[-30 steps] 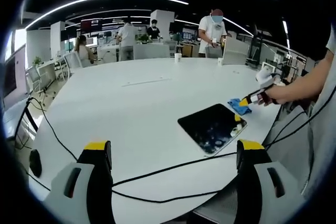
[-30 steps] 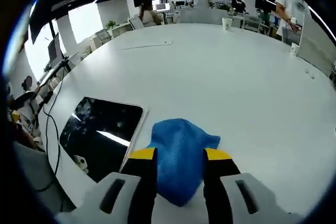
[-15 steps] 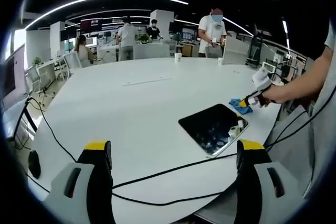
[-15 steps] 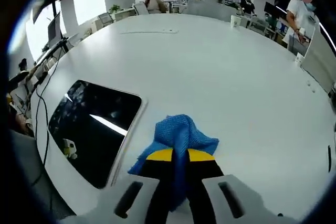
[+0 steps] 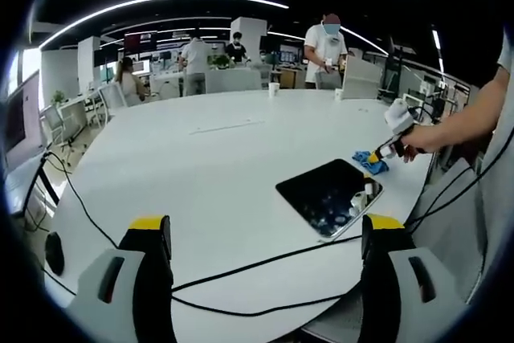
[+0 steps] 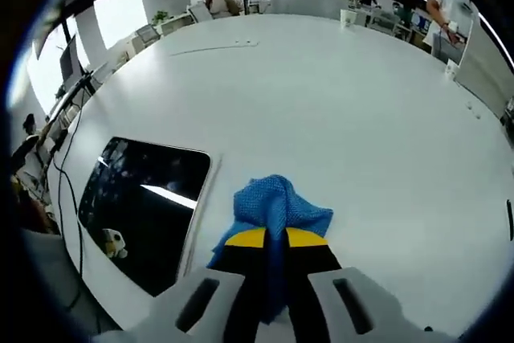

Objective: Wipe the mirror surface with the cleaning cloth until all visible marks leave the cleaned area.

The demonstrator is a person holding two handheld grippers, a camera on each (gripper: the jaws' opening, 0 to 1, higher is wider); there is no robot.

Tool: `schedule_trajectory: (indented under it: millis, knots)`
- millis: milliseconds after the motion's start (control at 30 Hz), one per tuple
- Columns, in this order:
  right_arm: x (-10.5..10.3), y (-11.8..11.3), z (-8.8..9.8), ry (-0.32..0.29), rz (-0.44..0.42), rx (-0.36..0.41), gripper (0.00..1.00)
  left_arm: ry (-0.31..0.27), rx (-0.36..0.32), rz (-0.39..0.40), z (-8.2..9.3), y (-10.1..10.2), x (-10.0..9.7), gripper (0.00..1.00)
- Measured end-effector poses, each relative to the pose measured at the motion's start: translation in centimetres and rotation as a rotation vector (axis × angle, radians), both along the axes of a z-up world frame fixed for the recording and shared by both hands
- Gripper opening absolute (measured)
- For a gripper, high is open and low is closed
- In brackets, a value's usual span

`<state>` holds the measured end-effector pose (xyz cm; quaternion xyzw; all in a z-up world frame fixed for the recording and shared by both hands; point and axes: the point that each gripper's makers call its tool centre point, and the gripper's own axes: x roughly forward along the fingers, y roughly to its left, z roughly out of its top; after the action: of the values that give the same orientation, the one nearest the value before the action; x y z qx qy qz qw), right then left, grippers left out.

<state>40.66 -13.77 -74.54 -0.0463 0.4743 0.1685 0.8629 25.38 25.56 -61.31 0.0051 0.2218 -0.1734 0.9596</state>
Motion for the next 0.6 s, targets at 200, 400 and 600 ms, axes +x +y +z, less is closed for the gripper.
schedule_trajectory:
  millis: [200, 400, 600]
  knots:
    - [1.9, 1.2, 2.7, -0.061, -0.022, 0.024, 0.01, 0.009, 0.021, -0.035, -0.3, -1.0, -0.1, 0.99]
    - [2.5, 4.9, 4.3, -0.050, -0.010, 0.079, 0.01, 0.009, 0.012, -0.044, -0.5, -1.8, 0.2, 0.99]
    - [2.5, 7.8, 2.6, 0.000, 0.027, 0.085, 0.01, 0.014, -0.010, -0.068, -0.3, -3.5, 0.3, 0.99]
